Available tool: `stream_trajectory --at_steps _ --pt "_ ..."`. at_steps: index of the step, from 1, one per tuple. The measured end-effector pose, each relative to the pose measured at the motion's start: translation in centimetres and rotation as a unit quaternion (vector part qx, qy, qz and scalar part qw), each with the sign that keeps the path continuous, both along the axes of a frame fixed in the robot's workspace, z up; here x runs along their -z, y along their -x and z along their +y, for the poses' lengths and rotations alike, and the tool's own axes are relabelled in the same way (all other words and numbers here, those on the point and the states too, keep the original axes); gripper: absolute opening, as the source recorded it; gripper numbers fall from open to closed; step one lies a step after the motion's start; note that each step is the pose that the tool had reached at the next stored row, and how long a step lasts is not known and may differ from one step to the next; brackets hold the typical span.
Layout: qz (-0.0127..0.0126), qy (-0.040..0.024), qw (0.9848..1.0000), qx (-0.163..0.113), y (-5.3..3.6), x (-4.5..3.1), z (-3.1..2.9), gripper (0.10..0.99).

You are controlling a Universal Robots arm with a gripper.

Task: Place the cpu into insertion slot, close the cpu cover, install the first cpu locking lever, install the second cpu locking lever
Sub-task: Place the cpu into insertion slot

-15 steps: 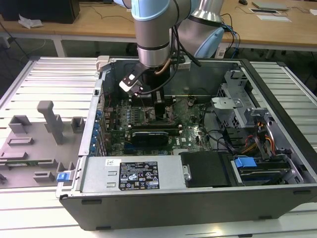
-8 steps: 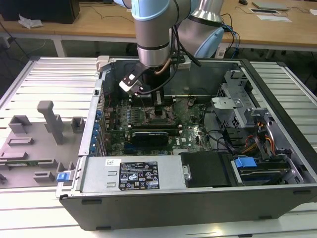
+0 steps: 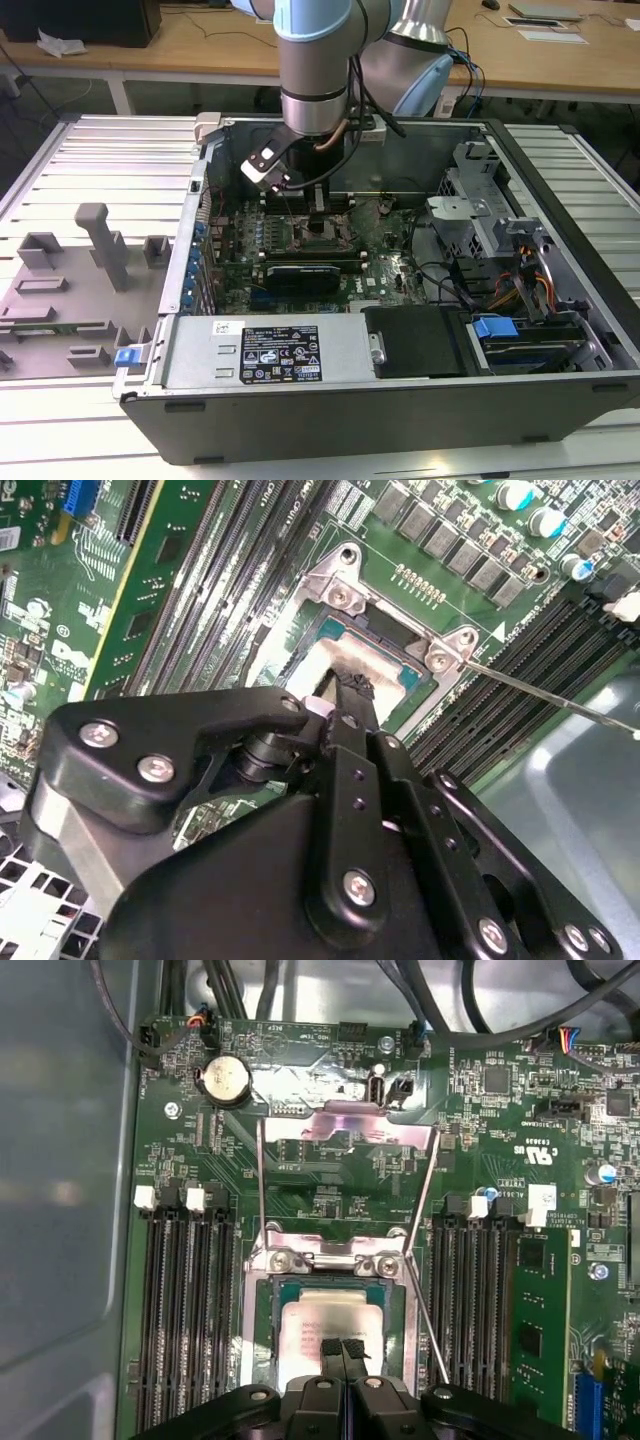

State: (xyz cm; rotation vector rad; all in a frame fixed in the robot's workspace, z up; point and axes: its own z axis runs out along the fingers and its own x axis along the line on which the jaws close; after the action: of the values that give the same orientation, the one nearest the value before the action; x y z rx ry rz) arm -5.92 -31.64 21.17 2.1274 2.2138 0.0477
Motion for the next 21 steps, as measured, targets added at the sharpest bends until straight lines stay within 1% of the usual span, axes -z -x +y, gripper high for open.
stream_trajectory --at_steps 2,6,9,14,20,21 --pt "0.0001 -0.0009 1.0000 0.000 -0.21 0.03 0.00 0.106" --pt "0.0000 -0.0019 1.0000 0.000 -0.26 0.19 0.35 0.106" --pt "0.0001 -0.0019 1.0000 0.000 -0.26 0.49 0.38 0.106" --pt "0.0002 -0.0018 1.0000 0.000 -0.26 0.65 0.38 0.106" --pt "0.0000 -0.0020 1.0000 0.000 -0.26 0.68 0.39 0.106" --pt "-0.0002 -0.0023 1.0000 0.000 -0.27 0.45 0.40 0.106"
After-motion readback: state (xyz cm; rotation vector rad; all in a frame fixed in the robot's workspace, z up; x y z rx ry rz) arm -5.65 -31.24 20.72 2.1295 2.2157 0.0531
